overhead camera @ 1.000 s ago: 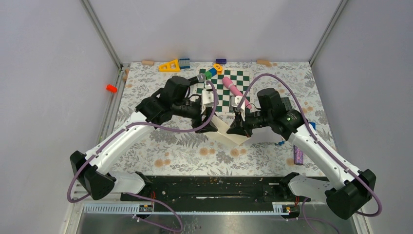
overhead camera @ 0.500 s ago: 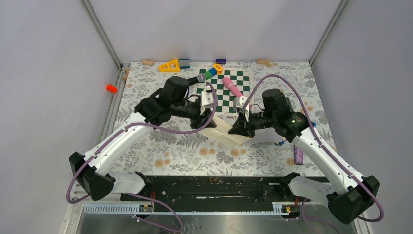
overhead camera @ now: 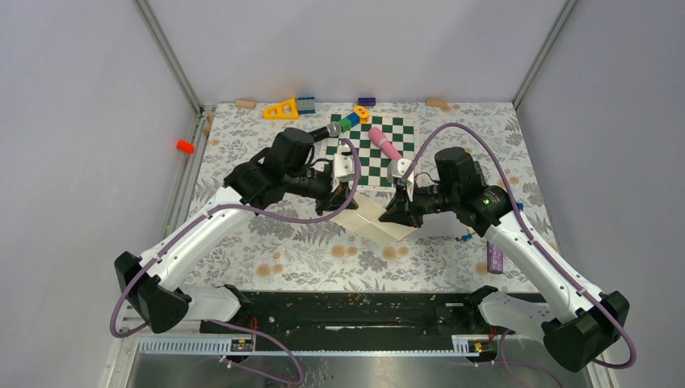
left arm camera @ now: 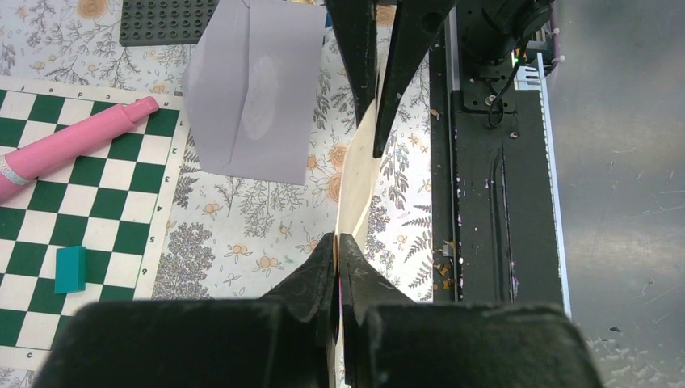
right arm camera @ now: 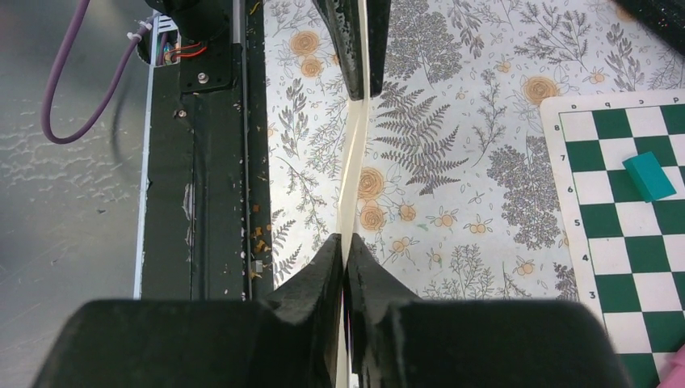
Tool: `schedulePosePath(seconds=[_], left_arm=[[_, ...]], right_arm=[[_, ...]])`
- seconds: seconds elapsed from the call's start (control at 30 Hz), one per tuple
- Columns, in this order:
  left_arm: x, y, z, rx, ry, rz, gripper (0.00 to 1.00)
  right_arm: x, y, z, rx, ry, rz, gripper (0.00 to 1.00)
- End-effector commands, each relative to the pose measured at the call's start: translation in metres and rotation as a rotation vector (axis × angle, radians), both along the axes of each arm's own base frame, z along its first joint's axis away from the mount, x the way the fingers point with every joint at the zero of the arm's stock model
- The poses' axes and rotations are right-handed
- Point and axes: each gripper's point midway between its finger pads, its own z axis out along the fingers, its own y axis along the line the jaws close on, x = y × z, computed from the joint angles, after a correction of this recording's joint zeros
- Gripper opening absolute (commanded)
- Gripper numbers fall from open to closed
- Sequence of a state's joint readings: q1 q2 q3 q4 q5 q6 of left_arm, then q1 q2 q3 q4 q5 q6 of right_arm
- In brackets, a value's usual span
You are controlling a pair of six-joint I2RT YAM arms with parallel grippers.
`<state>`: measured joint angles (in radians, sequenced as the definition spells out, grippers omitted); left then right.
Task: Place the letter into the envelope and seal it
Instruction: Fold the letter.
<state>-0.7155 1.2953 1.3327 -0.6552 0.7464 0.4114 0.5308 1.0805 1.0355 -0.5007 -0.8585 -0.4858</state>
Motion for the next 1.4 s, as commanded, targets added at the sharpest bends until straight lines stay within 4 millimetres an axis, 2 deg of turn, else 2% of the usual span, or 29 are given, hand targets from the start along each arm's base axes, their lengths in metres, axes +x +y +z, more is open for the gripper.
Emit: schedulePosePath(seconds=[0.0,0.03,0.1,0.17,0.2,0.3,0.47,0.67,0.83,0.93,1.0,1.07,1.1,1.13,1.17,1.2,1.27,1.3,1.37], left_arm=[[-0.009,-0.001,0.015,-0.049,-0.02,-0.036,0.0],[-0.009,-0.001,0.014,-0.049,-0.017,-0.038,0.0],[-0.009,-0.002,0.013,-0.048,-0.012,-0.041,0.0],[-0.008,-0.003,0.009,-0.043,-0.003,-0.045,0.0],[-0.008,-0.004,0.008,-0.041,0.0,-0.046,0.0],[-0.007,-0.005,0.004,-0.037,0.01,-0.046,0.0],[-0.008,-0.008,0.002,-0.035,0.027,-0.056,0.0],[-0.01,-0.013,-0.003,-0.024,0.038,-0.068,0.0],[-0.013,-0.016,-0.009,-0.011,0.041,-0.079,0.0],[-0.014,-0.016,-0.011,-0.007,0.041,-0.081,0.0],[-0.014,-0.016,-0.01,-0.008,0.037,-0.08,0.0],[-0.014,-0.015,-0.009,-0.01,0.034,-0.079,0.0],[-0.014,-0.015,-0.008,-0.011,0.031,-0.077,0.0],[-0.014,-0.015,-0.008,-0.011,0.03,-0.076,0.0],[-0.014,-0.015,-0.007,-0.012,0.027,-0.076,0.0],[-0.014,-0.014,-0.006,-0.013,0.025,-0.074,0.0],[-0.014,-0.014,-0.006,-0.013,0.023,-0.073,0.0],[-0.014,-0.014,-0.006,-0.012,0.022,-0.072,0.0],[-0.014,-0.013,-0.006,-0.013,0.017,-0.069,0.0]], right_arm=[[0.002,0.003,0.013,0.047,-0.033,0.01,0.18],[0.002,0.004,0.013,0.048,-0.03,0.013,0.27],[0.001,0.005,0.015,0.057,-0.023,0.016,0.49],[0.002,0.007,0.019,0.078,-0.014,0.009,0.63],[0.002,0.009,0.021,0.092,-0.01,0.006,0.67],[0.005,0.012,0.032,0.137,-0.007,-0.018,0.73],[0.012,0.016,0.044,0.187,-0.012,-0.062,0.74],[0.014,0.017,0.043,0.201,-0.01,-0.068,0.73],[0.01,0.019,0.047,0.216,0.007,-0.046,0.68],[0.008,0.018,0.045,0.215,0.004,-0.04,0.59],[0.008,0.018,0.041,0.21,0.0,-0.033,0.42],[0.006,0.016,0.037,0.2,0.0,-0.022,0.15],[0.005,0.015,0.035,0.195,-0.001,-0.017,0.05],[0.005,0.014,0.034,0.19,-0.002,-0.012,0.01],[0.003,0.014,0.033,0.186,-0.001,-0.006,0.02],[0.001,0.013,0.032,0.181,0.001,0.005,0.15],[-0.004,0.012,0.03,0.17,0.004,0.033,0.51],[-0.005,0.011,0.028,0.164,0.003,0.036,0.58],[-0.004,0.009,0.026,0.156,-0.004,0.034,0.6]])
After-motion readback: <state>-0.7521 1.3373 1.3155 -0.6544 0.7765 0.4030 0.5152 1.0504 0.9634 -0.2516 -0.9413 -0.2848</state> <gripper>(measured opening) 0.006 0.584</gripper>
